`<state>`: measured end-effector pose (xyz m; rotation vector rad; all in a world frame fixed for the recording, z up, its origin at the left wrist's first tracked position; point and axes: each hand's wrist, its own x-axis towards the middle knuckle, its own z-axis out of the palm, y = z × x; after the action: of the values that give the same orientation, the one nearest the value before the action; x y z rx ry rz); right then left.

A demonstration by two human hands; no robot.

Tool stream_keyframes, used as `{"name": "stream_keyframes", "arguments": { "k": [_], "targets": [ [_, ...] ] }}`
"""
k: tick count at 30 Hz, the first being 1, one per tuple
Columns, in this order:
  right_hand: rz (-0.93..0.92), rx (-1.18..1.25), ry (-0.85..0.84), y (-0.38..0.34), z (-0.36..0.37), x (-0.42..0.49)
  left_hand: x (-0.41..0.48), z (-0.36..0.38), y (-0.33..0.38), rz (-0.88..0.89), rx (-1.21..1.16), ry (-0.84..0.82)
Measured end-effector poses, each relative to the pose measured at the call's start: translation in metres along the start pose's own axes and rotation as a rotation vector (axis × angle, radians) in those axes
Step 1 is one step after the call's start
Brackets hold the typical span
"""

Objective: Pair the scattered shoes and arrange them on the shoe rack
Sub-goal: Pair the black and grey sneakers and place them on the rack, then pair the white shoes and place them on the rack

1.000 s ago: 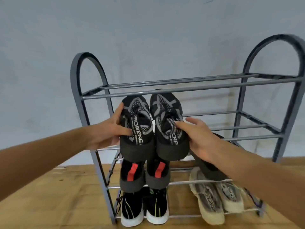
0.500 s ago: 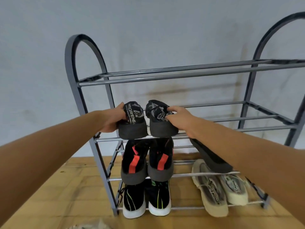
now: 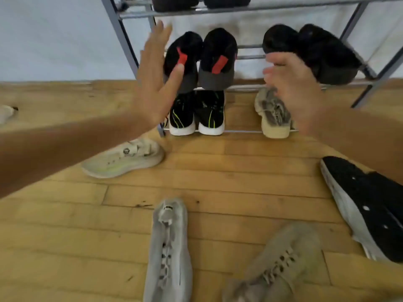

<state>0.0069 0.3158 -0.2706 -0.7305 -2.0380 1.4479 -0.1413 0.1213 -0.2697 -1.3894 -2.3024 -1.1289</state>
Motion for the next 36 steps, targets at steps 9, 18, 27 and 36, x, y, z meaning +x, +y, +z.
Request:
{"name": "stream_keyframes", "arguments": {
  "k": [9, 18, 27, 36],
  "targets": [
    [0.301, -0.356, -0.641, 0.1, 0.039, -0.089, -0.17, 0.087, -0.008, -0.071, -0.022, -0.782],
    [0.129, -0.897, -1.214, 0.128, 0.031, -0.134, -0.179, 0.068, -0.056, 0.606, 0.465, -1.516],
    [0.124, -0.863, -1.2, 0.134, 0.018, -0.139, -0.173, 0.066, -0.073, 1.103, 0.41, -1.388],
    [0.119, -0.878, -1.217, 0.134, 0.018, -0.138, -0.167, 0.075, -0.074, 1.151, 0.356, -1.328]
  ]
}}
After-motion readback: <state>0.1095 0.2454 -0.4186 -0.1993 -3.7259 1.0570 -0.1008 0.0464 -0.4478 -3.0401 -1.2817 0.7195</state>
